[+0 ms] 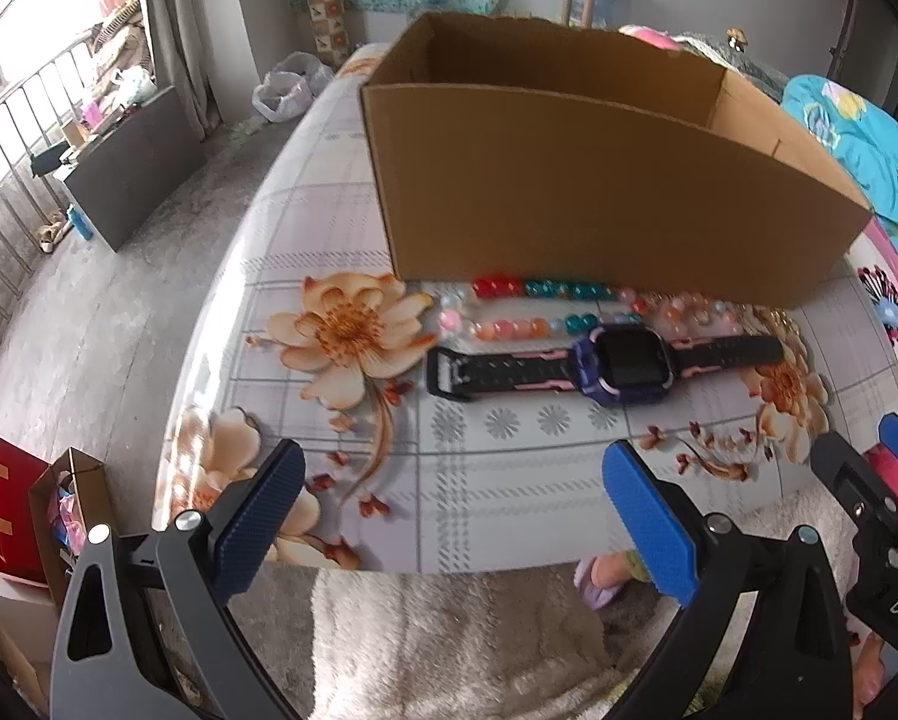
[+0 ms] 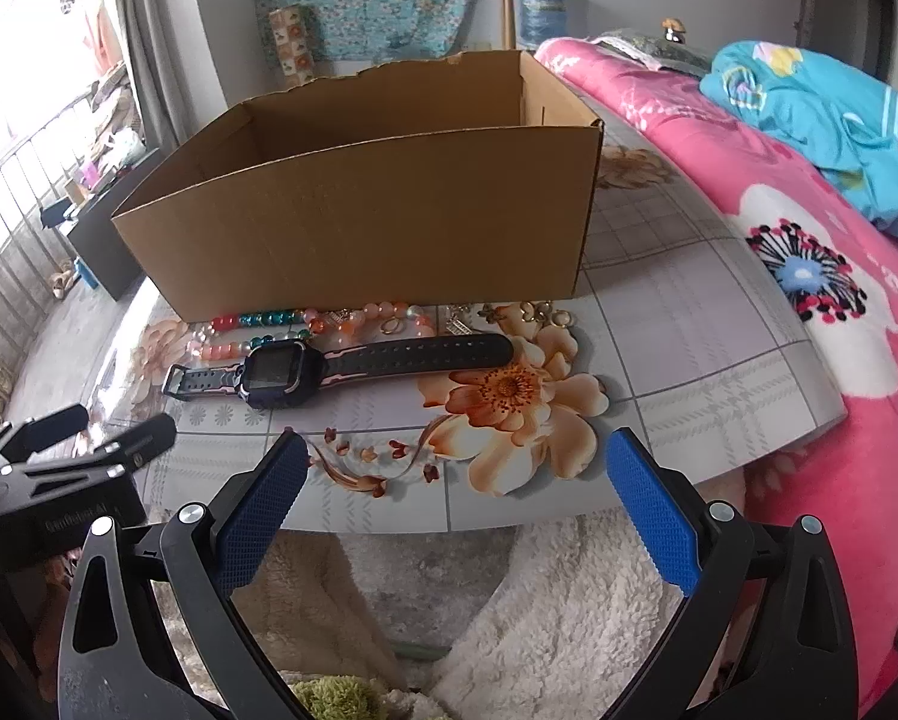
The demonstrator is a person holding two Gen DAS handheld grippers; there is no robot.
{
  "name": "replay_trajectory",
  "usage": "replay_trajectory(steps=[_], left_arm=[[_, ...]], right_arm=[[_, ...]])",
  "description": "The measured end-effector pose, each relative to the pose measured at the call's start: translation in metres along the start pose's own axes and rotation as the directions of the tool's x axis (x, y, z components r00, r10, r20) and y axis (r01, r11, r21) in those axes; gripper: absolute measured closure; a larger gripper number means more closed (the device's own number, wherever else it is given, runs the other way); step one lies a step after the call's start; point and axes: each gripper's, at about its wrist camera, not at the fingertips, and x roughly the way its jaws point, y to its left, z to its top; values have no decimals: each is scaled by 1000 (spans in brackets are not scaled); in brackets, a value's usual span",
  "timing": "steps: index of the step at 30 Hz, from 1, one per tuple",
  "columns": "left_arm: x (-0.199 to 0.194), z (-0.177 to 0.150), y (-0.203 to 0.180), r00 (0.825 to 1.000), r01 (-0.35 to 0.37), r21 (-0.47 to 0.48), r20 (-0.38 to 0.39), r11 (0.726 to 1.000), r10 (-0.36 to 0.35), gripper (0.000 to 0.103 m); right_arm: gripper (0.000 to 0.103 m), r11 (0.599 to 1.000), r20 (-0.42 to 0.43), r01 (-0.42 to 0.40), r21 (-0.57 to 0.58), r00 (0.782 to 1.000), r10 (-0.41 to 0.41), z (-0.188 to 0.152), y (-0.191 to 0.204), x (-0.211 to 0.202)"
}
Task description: Organize jewelry
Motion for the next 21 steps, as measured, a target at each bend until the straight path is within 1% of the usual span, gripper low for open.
replay_trajectory(steps=[4,6,7,9,11,13,15,16,18,19,21], left_arm=[[2,0,10,999,6,1,49,1000,-6,6],[0,2,16,995,48,12,83,999,-49,6],[-1,2,21,990,85,13,115,996,-85,6],[-7,2,30,974,138,3,179,990,-137,6],[-10,3,39,960,167,-4,229,986,-162,6],[-8,6,42,960,165,1,232,986,-160,6],[-2,10,45,961,179,6,215,984,-176,6],[1,10,48,962,184,5,205,983,-181,6],[7,10,44,965,197,4,175,980,-194,6],[12,11,43,967,205,2,154,979,-203,6],[20,11,42,965,225,-5,136,974,-223,6]], right_arm=[[8,1000,6,-26,-16,1000,26,-1,2,3],[8,999,14,-38,-30,999,39,0,3,4],[8,998,19,-46,-40,999,47,1,4,5],[8,996,21,-59,-70,998,60,4,6,11],[8,993,17,-70,-91,997,72,8,8,18],[13,988,4,-108,-107,994,109,15,11,26],[19,978,-12,-154,-138,988,154,22,20,35],[21,972,-17,-177,-154,984,176,25,24,38],[28,954,-36,-230,-195,973,227,31,37,46],[30,945,-45,-252,-208,968,248,33,41,50],[40,926,-74,-299,-232,954,290,35,53,59]])
